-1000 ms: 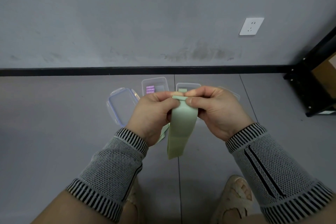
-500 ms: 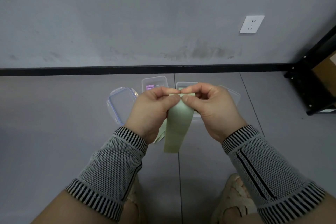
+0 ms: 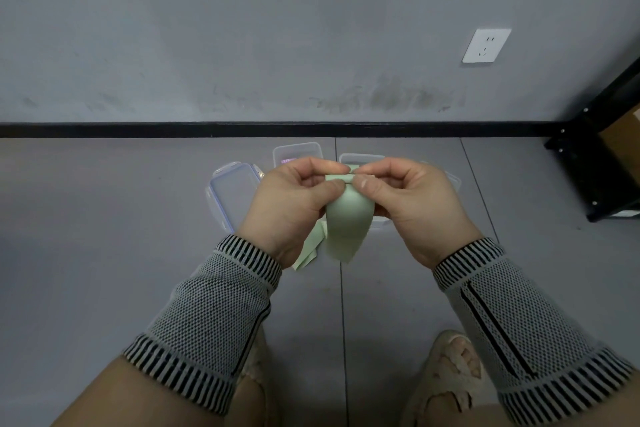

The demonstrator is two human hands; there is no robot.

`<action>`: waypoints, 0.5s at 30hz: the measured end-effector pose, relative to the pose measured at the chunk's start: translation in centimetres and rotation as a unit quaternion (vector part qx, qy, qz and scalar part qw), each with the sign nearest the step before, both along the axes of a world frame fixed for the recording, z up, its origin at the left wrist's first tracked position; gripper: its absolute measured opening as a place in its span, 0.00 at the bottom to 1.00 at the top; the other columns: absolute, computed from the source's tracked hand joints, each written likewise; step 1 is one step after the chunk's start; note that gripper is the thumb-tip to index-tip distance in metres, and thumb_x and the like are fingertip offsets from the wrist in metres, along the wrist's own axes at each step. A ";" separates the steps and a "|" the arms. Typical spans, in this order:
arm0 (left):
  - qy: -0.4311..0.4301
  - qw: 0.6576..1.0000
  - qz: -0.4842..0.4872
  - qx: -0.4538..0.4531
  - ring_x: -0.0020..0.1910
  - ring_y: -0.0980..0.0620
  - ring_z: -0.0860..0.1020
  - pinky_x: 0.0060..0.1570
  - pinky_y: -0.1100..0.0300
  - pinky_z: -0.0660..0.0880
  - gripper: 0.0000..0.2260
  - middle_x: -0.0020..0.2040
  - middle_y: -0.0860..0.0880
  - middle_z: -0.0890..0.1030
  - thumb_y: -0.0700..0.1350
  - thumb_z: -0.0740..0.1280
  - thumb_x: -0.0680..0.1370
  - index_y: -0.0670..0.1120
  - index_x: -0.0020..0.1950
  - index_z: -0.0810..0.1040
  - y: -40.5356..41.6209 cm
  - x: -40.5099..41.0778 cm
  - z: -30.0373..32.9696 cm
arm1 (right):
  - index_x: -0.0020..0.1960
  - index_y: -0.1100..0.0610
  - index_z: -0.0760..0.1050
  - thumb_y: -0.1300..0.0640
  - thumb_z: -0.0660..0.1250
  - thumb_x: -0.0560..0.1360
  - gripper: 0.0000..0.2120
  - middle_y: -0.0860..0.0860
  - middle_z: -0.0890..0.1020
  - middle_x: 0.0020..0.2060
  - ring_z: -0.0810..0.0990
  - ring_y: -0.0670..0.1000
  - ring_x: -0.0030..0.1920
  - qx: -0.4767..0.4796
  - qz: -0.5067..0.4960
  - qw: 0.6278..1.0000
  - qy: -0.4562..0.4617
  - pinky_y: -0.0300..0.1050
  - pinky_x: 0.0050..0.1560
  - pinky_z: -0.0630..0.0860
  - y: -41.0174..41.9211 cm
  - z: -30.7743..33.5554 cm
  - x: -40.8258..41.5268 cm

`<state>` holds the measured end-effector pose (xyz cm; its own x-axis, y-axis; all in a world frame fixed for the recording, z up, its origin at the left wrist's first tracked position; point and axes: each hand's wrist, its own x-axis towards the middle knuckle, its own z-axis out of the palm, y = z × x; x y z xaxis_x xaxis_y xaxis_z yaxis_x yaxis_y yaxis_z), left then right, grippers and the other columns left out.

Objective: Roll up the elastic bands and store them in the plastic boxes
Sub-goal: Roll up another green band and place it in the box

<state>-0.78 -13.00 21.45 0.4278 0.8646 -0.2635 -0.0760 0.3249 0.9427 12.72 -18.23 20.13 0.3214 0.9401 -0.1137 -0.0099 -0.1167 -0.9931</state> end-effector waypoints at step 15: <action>0.033 0.999 -0.002 -0.039 0.34 0.54 0.79 0.36 0.65 0.77 0.04 0.36 0.48 0.81 0.34 0.68 0.74 0.40 0.47 0.79 0.2 0.3 -0.4 | 0.41 0.58 0.79 0.71 0.68 0.71 0.10 0.69 0.81 0.47 0.81 0.63 0.45 0.003 -0.018 0.997 0.074 0.57 0.52 0.79 0.4 -0.1 0.1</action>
